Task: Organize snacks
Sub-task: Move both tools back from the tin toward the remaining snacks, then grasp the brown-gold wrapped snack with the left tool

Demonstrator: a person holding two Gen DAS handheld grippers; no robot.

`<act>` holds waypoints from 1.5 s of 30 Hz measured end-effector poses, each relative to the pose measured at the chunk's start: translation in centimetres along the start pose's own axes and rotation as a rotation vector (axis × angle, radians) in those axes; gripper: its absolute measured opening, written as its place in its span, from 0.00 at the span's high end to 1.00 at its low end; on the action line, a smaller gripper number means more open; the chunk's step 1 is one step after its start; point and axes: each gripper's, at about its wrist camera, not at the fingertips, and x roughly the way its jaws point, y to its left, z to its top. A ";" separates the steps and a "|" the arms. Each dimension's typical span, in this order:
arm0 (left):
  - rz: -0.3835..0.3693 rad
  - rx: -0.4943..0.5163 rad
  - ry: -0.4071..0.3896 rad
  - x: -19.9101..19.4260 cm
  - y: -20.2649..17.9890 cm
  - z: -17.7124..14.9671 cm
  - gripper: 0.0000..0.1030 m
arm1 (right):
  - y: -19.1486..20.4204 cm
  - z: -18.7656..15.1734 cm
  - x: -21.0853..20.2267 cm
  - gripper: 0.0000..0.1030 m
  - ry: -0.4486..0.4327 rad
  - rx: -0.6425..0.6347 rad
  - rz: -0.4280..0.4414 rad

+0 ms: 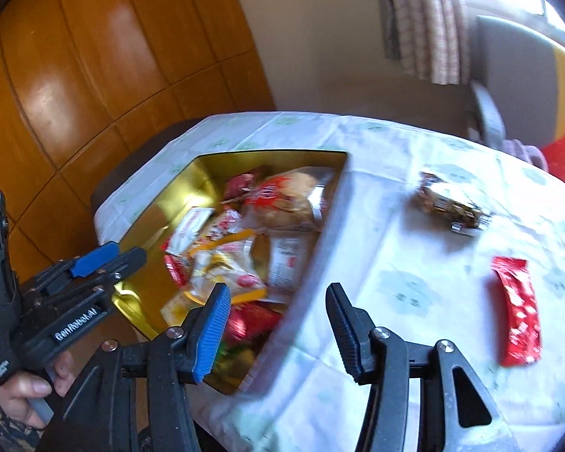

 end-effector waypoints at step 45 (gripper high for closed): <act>-0.454 0.071 0.402 11.6 -22.6 8.3 0.38 | -13.9 -8.9 -6.3 0.48 0.016 0.189 -0.314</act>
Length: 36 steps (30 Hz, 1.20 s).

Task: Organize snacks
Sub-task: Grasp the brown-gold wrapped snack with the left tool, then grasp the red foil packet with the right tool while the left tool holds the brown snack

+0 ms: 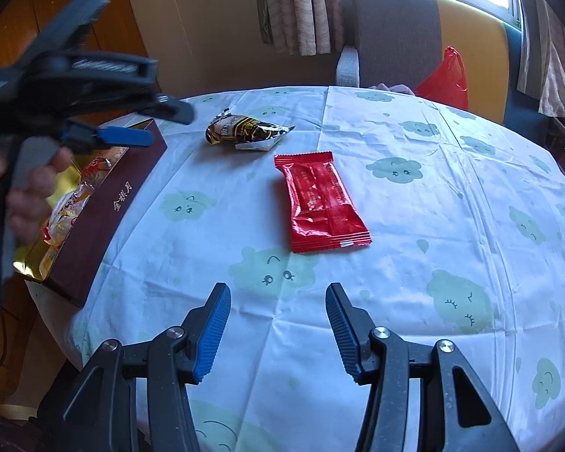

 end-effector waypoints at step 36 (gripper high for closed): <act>0.187 0.177 0.058 5.7 -0.7 -2.3 0.70 | -6.5 4.6 0.9 0.48 -0.040 0.124 0.019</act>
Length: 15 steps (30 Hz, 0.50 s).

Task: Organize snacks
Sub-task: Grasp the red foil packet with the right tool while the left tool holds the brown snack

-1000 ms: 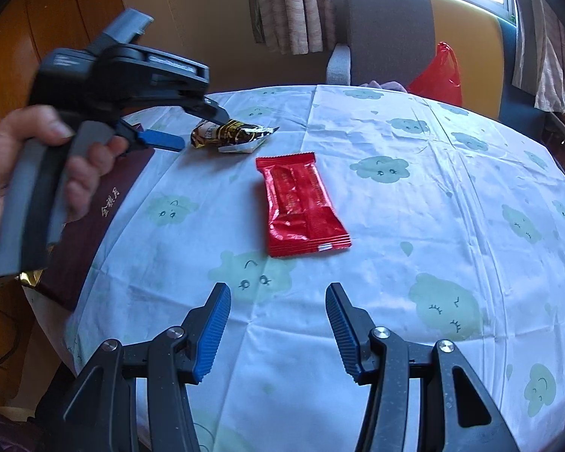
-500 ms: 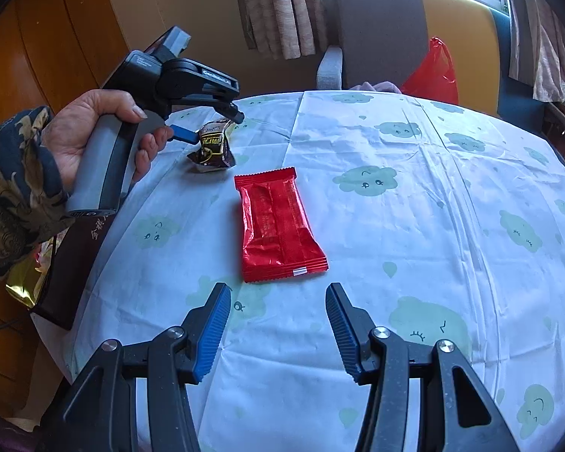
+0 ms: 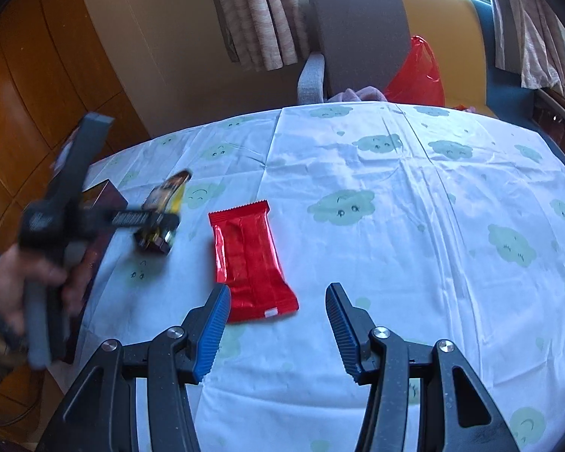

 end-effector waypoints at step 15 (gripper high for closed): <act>-0.062 0.165 -0.076 -5.2 -2.0 -11.1 0.69 | 4.2 3.9 7.8 0.40 0.145 -0.198 -0.002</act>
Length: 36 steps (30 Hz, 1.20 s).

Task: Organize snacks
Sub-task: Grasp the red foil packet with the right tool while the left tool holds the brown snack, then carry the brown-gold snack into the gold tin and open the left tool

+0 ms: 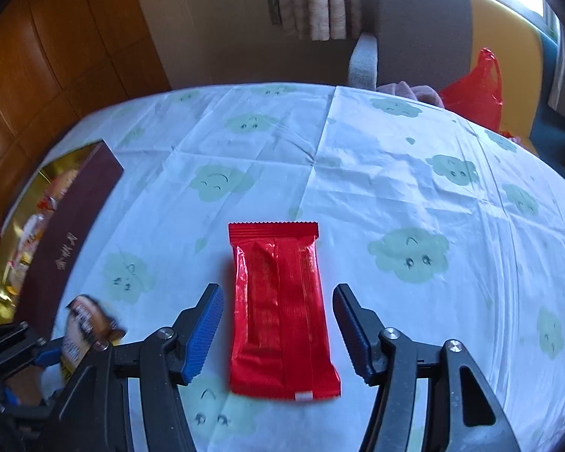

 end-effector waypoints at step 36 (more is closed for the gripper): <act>0.049 -0.094 -0.221 -9.2 2.2 -1.0 0.70 | 2.2 -10.4 -4.5 0.60 -0.089 0.003 -0.130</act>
